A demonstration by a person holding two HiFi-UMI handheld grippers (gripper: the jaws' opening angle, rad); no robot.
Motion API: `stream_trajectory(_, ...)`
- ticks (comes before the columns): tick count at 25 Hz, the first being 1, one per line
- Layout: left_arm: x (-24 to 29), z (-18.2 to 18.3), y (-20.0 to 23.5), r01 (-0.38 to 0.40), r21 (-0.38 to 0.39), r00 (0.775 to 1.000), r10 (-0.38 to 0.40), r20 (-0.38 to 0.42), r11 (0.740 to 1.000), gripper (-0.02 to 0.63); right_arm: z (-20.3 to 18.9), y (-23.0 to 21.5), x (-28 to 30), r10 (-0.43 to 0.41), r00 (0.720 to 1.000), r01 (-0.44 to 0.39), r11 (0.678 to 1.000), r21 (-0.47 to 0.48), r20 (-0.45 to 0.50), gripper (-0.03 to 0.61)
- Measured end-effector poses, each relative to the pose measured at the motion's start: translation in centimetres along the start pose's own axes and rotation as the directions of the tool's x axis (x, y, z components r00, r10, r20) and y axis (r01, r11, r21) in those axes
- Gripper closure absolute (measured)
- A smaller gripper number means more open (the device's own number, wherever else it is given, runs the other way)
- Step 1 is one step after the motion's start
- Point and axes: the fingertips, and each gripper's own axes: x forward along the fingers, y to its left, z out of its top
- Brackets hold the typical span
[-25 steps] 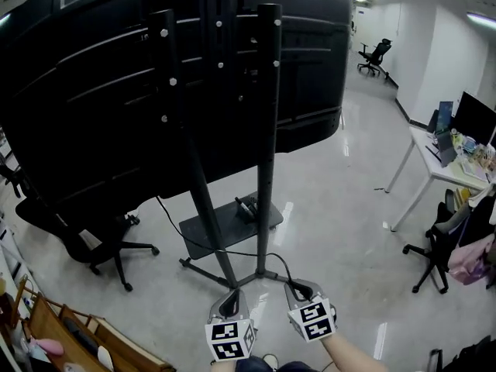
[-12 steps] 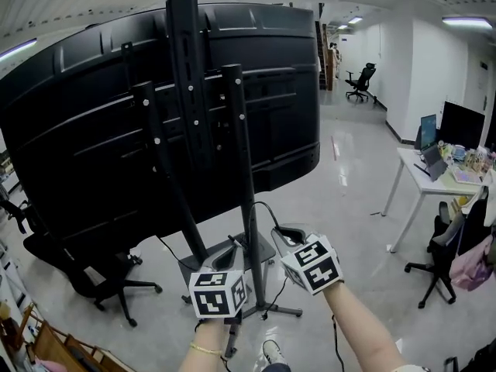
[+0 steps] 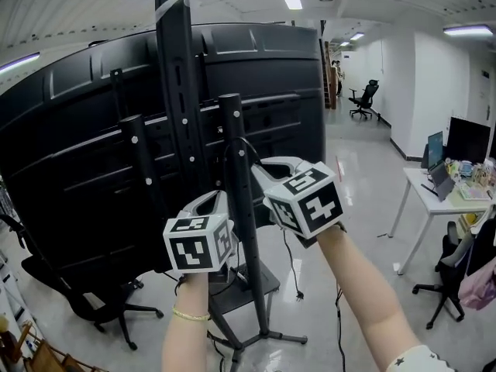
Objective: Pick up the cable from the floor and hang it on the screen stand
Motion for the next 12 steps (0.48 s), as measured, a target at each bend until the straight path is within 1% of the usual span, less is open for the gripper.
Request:
stream_trajectory(4,2.6,6.0,1.9,-0.056,0.047,0.994,0.052,0.091,0.997,0.606,6.4,-4.9,3.0,-0.003,0.998,0.001,1.000,0.027,0.065,0.561)
stream_trajectory(7,4.1,9.5,2.7,-0.083,0.071,0.988,0.072,0.137,0.994,0.606,9.5,-8.1,5.4,0.004,0.998,-0.008,0.998,0.062,0.067,0.561)
stream_trajectory(10,5.4,11.6,3.4,-0.117,0.108,0.982,0.099,0.158,0.987,0.606,10.4,-10.2,7.9,0.001,1.000,-0.004,0.996,0.084,0.025,0.561)
stream_trajectory(12,6.1,11.8,3.8,-0.139,0.128,0.980,0.118,0.158,0.982,0.606,9.4,-10.9,9.3,0.003,1.000,-0.001,0.995,0.095,-0.022,0.561)
